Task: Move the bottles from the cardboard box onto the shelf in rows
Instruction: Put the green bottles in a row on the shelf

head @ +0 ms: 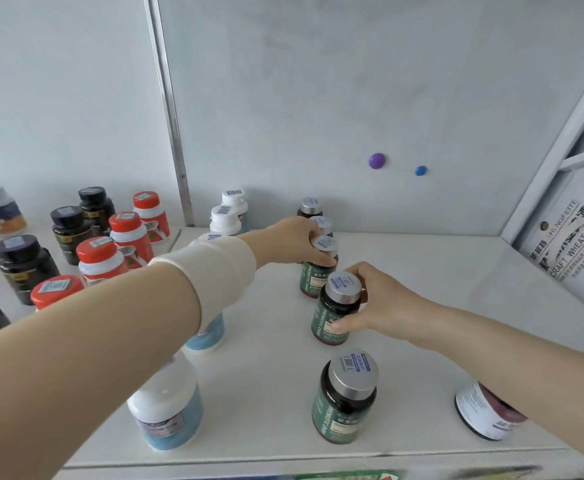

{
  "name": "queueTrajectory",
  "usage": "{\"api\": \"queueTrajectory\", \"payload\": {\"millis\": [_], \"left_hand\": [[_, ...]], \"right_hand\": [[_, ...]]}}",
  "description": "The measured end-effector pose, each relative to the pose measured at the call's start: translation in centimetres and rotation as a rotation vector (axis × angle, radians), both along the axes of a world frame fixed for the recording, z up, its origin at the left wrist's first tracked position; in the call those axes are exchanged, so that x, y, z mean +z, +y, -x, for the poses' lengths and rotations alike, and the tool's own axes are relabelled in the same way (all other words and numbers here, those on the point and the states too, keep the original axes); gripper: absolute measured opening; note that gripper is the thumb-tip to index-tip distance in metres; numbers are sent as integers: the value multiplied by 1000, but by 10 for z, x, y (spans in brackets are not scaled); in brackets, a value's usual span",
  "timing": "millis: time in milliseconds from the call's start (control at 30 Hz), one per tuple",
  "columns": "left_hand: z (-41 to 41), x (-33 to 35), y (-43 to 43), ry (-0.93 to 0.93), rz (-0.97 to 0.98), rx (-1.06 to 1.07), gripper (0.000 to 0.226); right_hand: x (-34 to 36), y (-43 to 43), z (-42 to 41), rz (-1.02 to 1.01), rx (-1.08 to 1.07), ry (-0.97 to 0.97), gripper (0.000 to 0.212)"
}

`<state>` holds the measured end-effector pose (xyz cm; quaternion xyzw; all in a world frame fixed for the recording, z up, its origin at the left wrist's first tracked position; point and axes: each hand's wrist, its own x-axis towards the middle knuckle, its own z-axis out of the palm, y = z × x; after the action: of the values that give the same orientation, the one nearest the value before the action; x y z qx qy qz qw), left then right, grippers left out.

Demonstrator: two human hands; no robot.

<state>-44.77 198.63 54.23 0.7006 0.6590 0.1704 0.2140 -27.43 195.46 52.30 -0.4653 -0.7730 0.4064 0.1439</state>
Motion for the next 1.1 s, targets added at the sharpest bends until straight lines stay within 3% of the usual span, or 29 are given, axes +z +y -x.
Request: {"api": "queueTrajectory", "payload": {"millis": [133, 433, 567, 667, 867, 1033, 1100], "left_hand": [[0, -4, 2, 24, -6, -7, 48], [-6, -9, 2, 25, -12, -29, 38], [-6, 0, -3, 30, 59, -50, 48], [-3, 16, -16, 80, 121, -24, 52], [10, 48, -71, 353, -2, 132, 55], [21, 59, -138, 908, -242, 192, 39], [30, 63, -167, 1015, -253, 216, 40]], "right_hand": [[-4, 1, 0, -1, 6, -4, 54], [-9, -1, 3, -9, -11, 6, 59], [-5, -3, 0, 41, -43, 17, 71], [9, -3, -10, 34, -78, 2, 66], [49, -18, -20, -202, -108, -113, 55], [57, -52, 19, -493, -4, -274, 58], [57, -74, 41, -575, 77, -352, 57]]}}
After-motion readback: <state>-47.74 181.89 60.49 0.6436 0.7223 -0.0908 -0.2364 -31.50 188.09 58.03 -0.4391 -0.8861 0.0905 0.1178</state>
